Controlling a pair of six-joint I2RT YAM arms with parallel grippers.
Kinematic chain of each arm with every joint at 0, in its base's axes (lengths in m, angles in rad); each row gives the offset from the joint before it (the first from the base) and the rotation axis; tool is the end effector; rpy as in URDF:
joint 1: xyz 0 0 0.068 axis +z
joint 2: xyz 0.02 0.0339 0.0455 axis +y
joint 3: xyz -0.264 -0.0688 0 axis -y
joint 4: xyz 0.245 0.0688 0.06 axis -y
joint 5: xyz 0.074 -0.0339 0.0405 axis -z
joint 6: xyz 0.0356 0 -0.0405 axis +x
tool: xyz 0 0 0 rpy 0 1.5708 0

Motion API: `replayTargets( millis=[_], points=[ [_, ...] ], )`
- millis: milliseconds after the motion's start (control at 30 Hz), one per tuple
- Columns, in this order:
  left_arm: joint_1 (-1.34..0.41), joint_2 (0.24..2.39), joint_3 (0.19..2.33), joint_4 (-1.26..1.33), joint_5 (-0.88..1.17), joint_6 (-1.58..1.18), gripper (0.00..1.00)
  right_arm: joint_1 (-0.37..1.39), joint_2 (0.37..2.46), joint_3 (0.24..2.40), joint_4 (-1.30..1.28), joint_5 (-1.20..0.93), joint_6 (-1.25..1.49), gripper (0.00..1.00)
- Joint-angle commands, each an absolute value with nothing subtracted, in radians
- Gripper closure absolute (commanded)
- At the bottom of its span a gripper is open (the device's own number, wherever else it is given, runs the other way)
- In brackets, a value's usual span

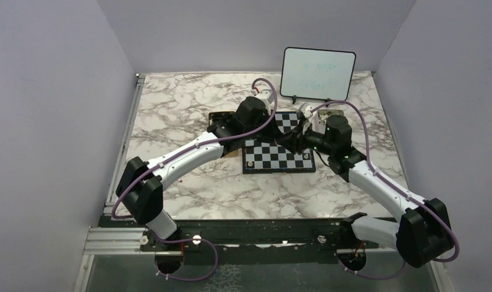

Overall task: Set up the chess pieces on the board
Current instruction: Place the chess piece on the chessboard.

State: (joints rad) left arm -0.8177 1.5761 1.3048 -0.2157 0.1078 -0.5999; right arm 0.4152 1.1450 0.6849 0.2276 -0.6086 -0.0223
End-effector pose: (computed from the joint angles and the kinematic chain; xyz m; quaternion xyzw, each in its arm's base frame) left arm 0.2504 -0.2727 0.3185 0.1206 0.8474 -0.3703 0.3609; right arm 0.2275 0.1225 0.2751 -0.3438 0.6901 0.3460 0.5346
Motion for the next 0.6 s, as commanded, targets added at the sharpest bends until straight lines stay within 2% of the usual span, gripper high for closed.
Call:
replayTargets(
  millis=[0,133,267,333,433,567],
  points=[
    [-0.83,1.622,1.327,-0.301,0.065,-0.549,0.95,0.425,1.153,0.715,0.234,-0.59,-0.003,0.67],
    [-0.83,1.644,1.348,-0.324,0.037,-0.538,0.96,0.425,1.135,0.742,0.126,-0.567,0.096,0.5],
    [-0.83,1.646,1.34,-0.326,0.008,-0.531,0.95,0.425,1.071,0.774,-0.038,-0.513,0.17,0.4],
    [-0.83,1.646,1.323,-0.314,-0.031,-0.532,0.95,0.425,1.03,0.77,-0.092,-0.463,0.202,0.32],
    [-0.83,1.643,1.289,-0.271,-0.032,-0.54,0.95,0.425,0.978,0.762,-0.145,-0.416,0.236,0.02],
    [-0.83,1.631,1.219,-0.16,-0.003,-0.561,0.95,0.425,0.931,0.76,-0.202,-0.389,0.296,0.0]
  ],
)
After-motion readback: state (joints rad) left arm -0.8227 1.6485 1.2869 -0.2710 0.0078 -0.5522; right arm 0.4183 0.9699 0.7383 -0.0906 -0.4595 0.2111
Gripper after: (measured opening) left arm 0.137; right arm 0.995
